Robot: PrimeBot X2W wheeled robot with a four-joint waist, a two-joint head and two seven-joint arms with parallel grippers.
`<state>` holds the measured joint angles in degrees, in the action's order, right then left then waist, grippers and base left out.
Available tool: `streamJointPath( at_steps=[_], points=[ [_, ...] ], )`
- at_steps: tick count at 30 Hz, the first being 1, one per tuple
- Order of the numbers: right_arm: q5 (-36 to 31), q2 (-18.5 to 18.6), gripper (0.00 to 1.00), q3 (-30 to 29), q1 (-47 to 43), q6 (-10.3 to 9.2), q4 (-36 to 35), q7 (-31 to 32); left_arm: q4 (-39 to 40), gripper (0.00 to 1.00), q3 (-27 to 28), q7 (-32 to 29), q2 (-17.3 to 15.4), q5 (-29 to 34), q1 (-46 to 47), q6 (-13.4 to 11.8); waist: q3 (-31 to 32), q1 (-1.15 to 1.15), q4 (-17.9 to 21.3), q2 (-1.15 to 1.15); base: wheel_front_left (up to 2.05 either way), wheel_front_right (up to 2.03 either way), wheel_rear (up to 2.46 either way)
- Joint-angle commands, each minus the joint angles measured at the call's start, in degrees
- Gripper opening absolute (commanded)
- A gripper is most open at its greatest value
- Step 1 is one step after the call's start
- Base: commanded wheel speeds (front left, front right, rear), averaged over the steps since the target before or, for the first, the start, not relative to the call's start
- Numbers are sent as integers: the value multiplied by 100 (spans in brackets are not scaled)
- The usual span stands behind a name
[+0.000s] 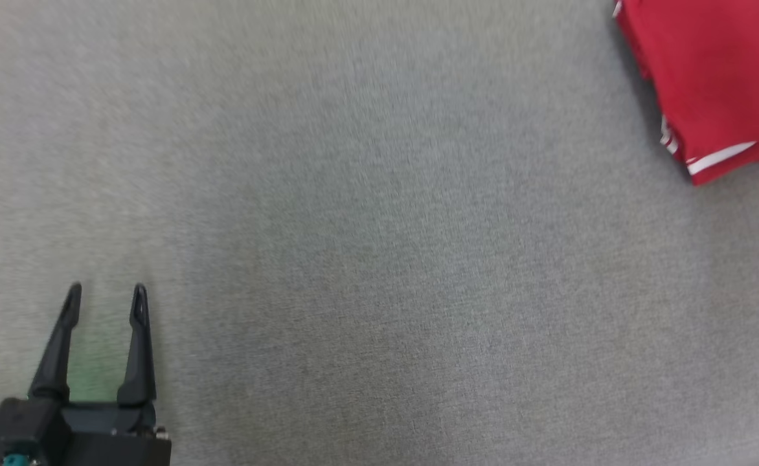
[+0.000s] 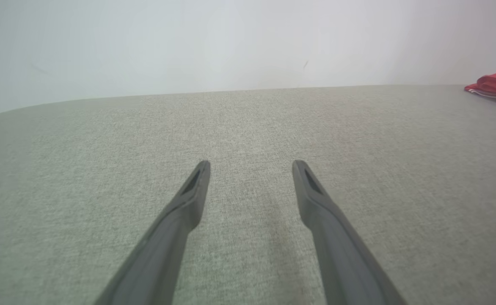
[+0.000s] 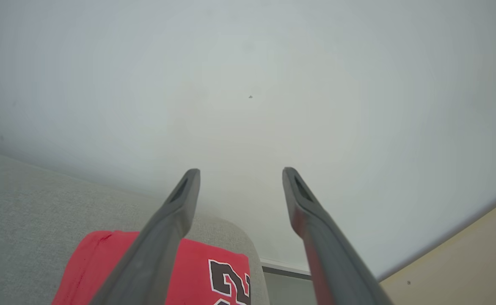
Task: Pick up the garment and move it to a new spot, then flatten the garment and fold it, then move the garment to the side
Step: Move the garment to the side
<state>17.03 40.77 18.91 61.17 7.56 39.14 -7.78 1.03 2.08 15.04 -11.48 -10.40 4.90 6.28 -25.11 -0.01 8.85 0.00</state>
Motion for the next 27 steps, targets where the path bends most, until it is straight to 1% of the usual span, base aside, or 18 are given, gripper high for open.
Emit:
streamJointPath(
  at_steps=[1,7,10,15,16,23,27],
  points=[
    [-35,-140,100,-57,-222,-19,-27,-149,-56,100,26,16,43,-25,-137,-15,614,1,-218,0,0,0,0],
    [-195,-902,100,-414,-1051,-19,-167,-539,-175,100,164,16,228,-39,-412,-7,1214,1,-394,0,0,0,0],
    [-299,-1303,100,-615,-1549,-19,-252,-624,-235,100,174,16,307,-5,-514,12,1455,1,-507,0,0,0,0],
    [-461,-1856,100,-1013,-2365,-19,-498,-704,-327,100,174,16,373,22,-636,38,1784,1,-706,0,0,0,0],
    [-461,-1856,100,-1013,-2365,-19,-498,-704,-327,100,174,16,373,22,-636,38,1784,1,-706,0,0,0,0],
    [-518,-2558,100,-1389,-3345,-18,-977,-737,-416,100,216,16,431,62,-698,71,2011,1,-888,0,0,0,0],
    [-555,-2860,100,-1522,-3810,-18,-1368,-740,-452,100,188,16,475,87,-661,69,2062,1,-987,0,0,0,0]
  ],
)
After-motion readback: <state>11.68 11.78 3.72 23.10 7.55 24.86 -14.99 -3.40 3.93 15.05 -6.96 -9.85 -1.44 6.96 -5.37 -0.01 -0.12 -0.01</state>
